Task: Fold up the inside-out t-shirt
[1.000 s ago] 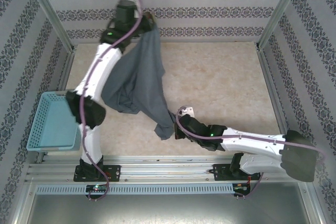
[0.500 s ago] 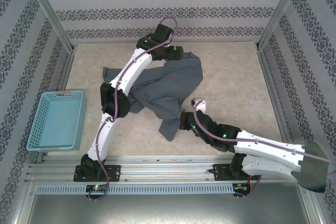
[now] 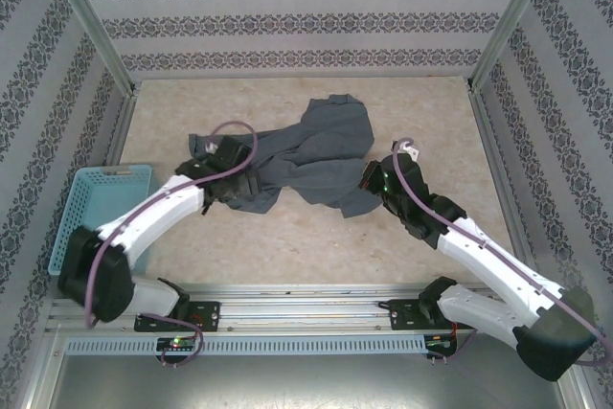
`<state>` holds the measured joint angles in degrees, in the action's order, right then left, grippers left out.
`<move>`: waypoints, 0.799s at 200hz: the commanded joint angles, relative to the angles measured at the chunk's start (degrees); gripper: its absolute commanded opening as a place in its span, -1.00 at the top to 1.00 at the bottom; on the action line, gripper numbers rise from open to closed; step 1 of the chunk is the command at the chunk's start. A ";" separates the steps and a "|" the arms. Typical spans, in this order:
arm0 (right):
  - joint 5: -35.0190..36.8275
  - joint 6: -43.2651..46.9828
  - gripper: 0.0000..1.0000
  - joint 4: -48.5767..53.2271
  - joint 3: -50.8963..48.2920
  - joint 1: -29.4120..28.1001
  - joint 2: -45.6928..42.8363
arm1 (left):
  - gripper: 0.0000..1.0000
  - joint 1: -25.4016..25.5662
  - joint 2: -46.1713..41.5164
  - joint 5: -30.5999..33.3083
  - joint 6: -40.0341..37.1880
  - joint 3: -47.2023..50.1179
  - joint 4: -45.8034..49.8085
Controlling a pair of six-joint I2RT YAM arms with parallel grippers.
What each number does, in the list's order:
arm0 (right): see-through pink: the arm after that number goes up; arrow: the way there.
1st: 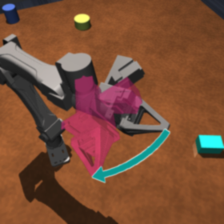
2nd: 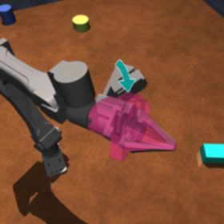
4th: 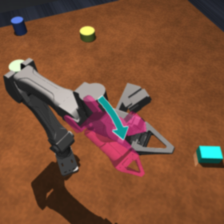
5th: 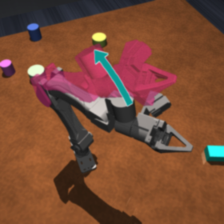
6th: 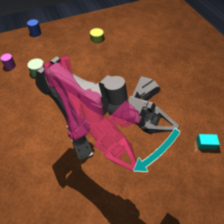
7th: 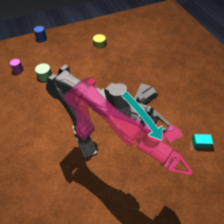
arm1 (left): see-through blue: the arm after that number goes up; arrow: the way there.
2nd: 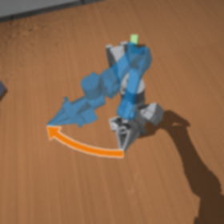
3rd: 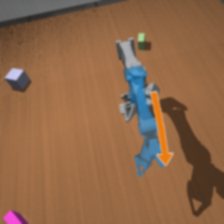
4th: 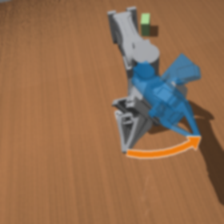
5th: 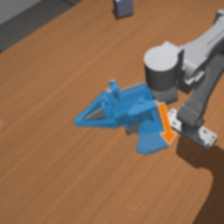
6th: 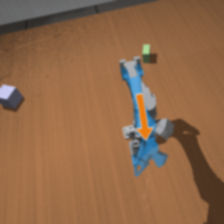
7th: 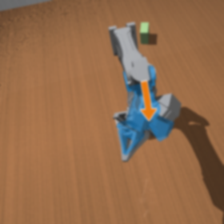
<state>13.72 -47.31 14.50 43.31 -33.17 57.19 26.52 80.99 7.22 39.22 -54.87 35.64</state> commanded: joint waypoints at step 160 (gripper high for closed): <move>-4.80 13.14 1.00 17.06 14.11 18.43 -6.67 | 1.00 -8.88 -5.35 7.67 -7.63 -5.04 -3.68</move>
<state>9.50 -37.50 28.14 53.28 -16.32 50.92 21.56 83.13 11.29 36.01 -58.02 29.76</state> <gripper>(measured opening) 0.060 0.049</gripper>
